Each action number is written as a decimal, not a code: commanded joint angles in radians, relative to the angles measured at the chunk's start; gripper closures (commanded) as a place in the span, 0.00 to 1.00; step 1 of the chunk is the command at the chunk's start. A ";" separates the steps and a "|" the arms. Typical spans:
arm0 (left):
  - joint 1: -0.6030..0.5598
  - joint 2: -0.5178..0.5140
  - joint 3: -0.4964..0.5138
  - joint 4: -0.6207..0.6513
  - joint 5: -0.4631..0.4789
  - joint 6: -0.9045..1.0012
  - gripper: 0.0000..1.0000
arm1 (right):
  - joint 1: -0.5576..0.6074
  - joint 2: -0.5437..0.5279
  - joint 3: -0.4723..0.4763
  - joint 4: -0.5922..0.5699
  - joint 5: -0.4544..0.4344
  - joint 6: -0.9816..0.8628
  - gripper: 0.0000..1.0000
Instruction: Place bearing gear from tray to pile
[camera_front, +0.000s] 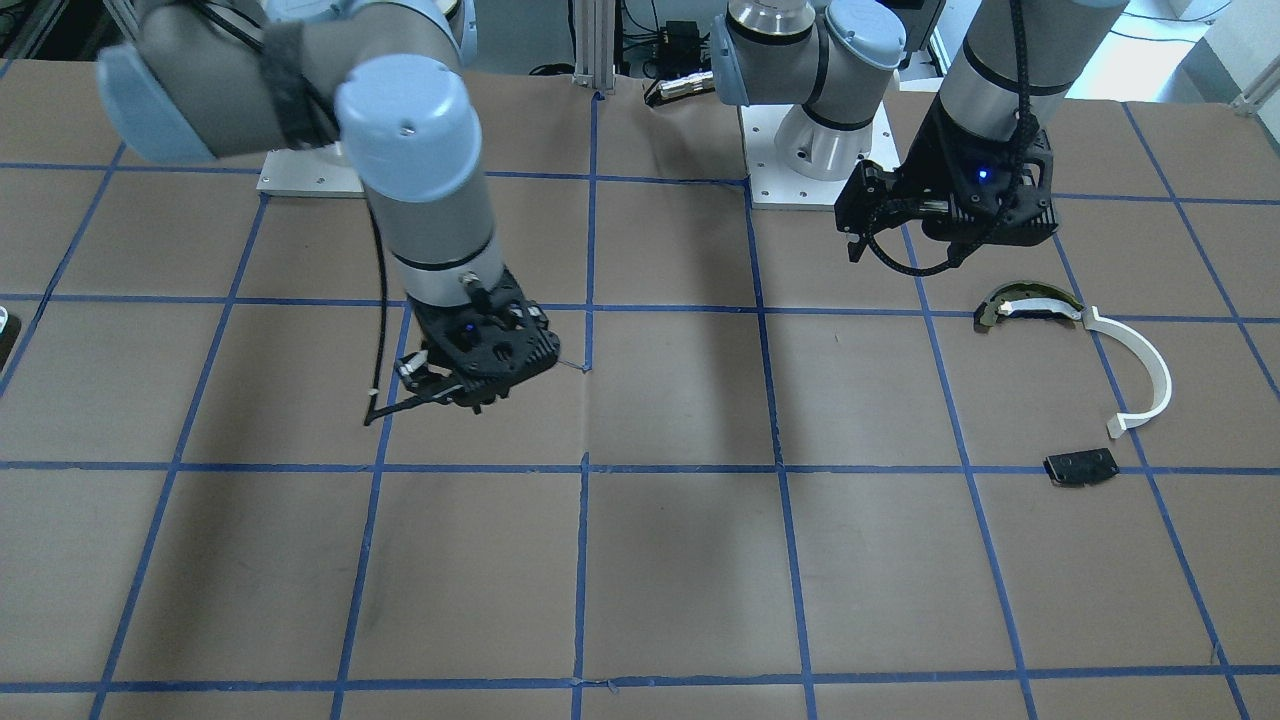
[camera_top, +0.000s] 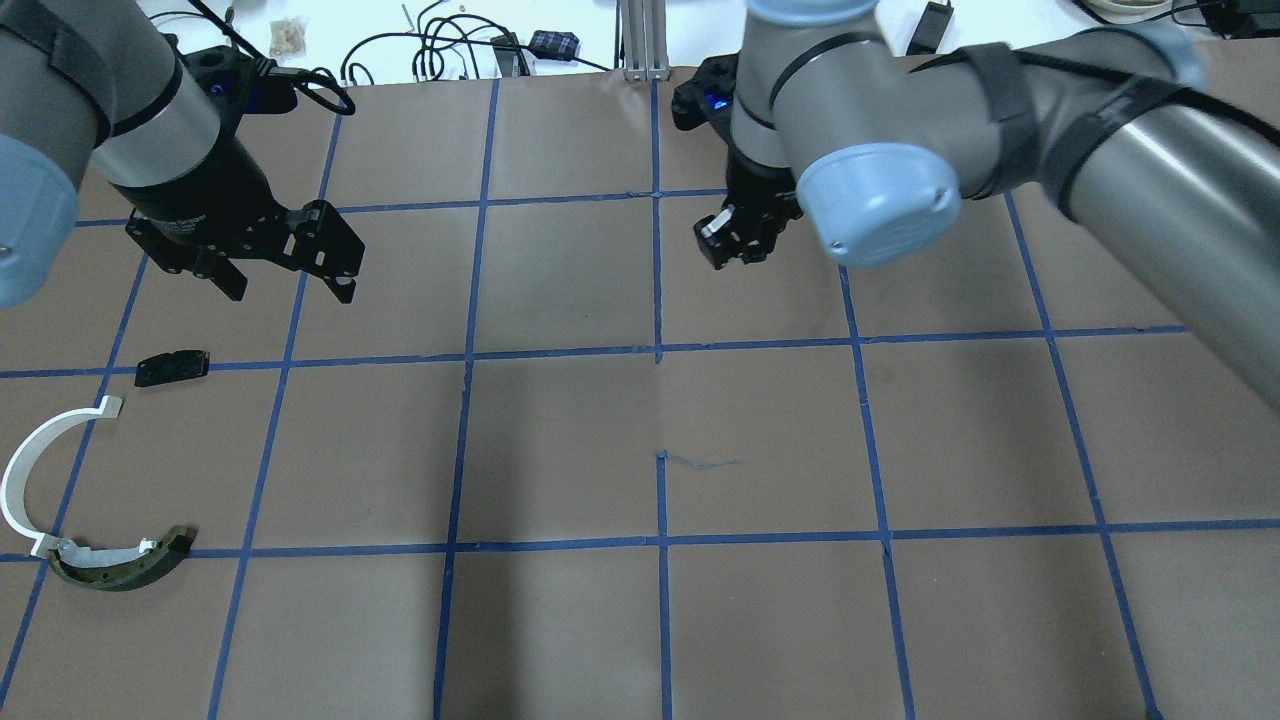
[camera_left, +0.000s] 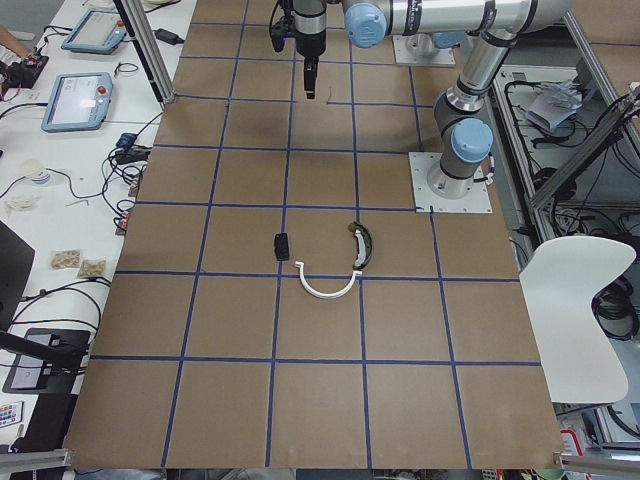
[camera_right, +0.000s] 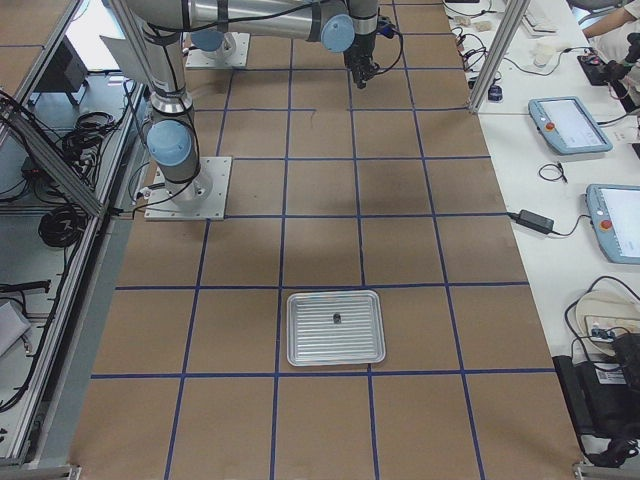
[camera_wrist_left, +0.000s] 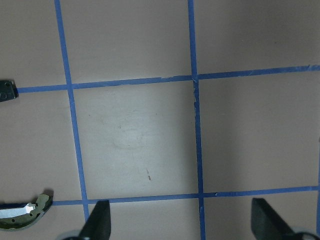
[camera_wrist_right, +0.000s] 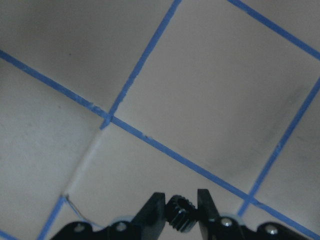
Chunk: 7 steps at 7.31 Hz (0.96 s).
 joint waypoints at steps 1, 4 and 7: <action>-0.002 -0.002 -0.001 0.000 0.000 0.000 0.00 | 0.087 0.085 0.041 -0.214 0.002 0.224 1.00; 0.000 0.000 0.006 0.006 -0.002 0.002 0.00 | 0.075 0.076 0.069 -0.222 -0.001 0.224 0.01; 0.003 -0.055 -0.002 0.008 -0.002 -0.003 0.00 | -0.038 -0.022 0.038 -0.009 0.007 0.127 0.00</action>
